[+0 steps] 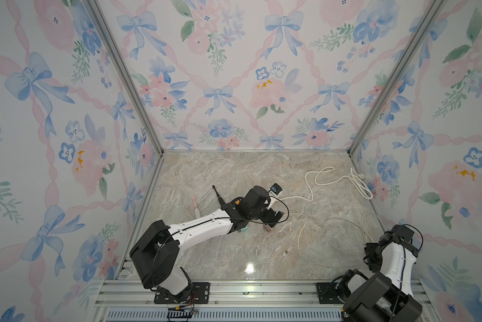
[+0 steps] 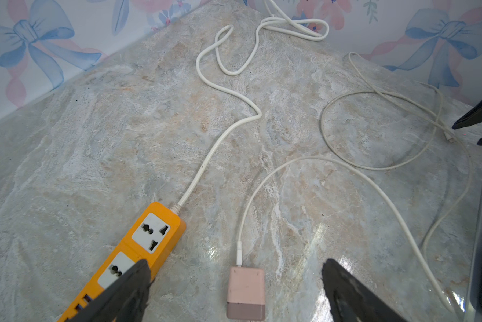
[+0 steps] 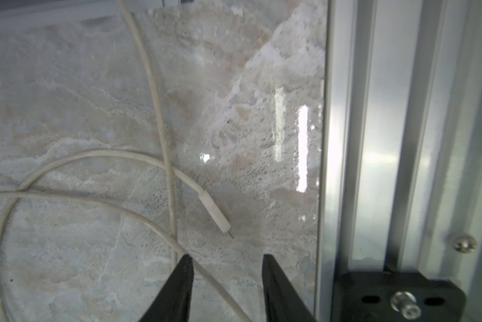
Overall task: Charge the electric toothbrush
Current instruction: Pick up the charging cable from the corner of the board.
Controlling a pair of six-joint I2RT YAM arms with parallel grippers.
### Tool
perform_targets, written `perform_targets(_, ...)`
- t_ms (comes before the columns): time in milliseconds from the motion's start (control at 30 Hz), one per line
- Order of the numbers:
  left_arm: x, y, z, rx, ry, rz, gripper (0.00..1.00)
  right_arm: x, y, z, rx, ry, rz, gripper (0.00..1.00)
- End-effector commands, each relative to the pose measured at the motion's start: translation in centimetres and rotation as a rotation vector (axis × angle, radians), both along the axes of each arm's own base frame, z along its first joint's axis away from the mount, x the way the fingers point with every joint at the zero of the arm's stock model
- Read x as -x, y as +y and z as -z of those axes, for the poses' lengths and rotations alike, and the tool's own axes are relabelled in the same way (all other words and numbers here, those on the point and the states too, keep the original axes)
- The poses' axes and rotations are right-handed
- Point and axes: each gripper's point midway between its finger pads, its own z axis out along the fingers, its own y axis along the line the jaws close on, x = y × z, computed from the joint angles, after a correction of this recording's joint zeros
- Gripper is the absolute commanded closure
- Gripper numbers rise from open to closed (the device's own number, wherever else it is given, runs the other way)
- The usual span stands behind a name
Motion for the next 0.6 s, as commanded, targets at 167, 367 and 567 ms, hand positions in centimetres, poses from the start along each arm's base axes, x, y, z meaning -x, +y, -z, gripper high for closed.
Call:
perform_targets(167, -0.1, -0.4, -1.4, 0.032, -0.006, -0.006, 0.02, -1.3, -1.4, 1.3, -0.001, -0.031, -0.022, 0.58)
perform_targets(367, -0.2, -0.4, -1.2, 0.032, 0.001, -0.014, 0.02, -1.5, -1.0, 2.8, -0.049, -0.028, -0.009, 0.62)
perform_targets(567, -0.4, -0.2, -1.3, 0.033, -0.003, -0.034, 0.02, -1.3, -1.0, 3.2, -0.061, -0.013, 0.009, 0.76)
